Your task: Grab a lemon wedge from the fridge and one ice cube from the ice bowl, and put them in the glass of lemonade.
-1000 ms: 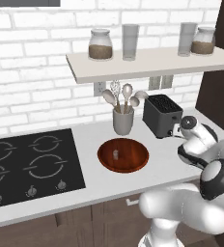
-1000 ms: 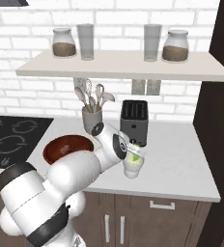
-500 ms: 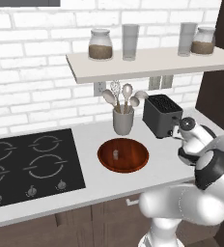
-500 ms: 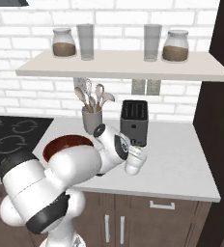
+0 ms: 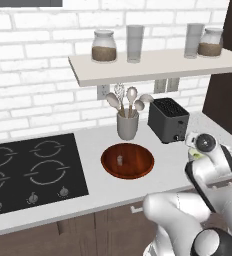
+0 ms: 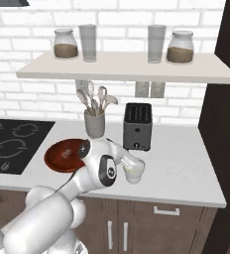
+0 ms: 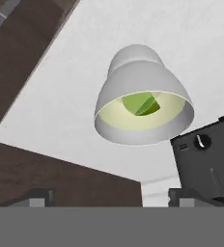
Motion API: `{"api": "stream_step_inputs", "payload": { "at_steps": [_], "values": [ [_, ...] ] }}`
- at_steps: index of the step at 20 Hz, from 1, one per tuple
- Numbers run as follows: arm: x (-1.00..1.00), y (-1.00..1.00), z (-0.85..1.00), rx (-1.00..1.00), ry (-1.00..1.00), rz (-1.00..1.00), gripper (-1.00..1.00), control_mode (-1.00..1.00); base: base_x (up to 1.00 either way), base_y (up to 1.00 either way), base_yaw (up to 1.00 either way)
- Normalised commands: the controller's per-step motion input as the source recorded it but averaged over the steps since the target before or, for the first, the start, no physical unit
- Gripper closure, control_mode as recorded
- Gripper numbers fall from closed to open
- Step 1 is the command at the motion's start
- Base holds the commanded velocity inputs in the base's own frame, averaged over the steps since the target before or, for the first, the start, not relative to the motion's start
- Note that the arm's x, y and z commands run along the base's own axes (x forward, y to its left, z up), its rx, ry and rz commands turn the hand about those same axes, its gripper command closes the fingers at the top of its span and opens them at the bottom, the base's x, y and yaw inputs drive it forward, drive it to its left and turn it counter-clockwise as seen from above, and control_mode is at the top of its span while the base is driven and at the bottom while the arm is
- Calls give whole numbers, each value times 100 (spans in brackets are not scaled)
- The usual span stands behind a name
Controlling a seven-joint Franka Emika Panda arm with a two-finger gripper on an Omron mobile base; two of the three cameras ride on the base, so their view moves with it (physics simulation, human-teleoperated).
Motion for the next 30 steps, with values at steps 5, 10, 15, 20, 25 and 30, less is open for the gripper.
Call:
{"api": "stream_step_inputs", "payload": {
  "at_steps": [5,10,15,20,25,30],
  "values": [
    [-27,59,100,0,-18,0,-100,-100,0,0,0],
    [-41,68,99,10,-18,-8,-100,-100,0,0,0],
    [-56,48,87,54,-38,-40,-100,-100,0,0,0],
    [-19,39,10,66,-59,-55,-100,-100,0,0,0],
    [1,39,-66,70,-64,-46,-100,-100,0,0,0],
    [14,18,-54,72,-61,-55,-100,-100,0,0,0]
  ]
}}
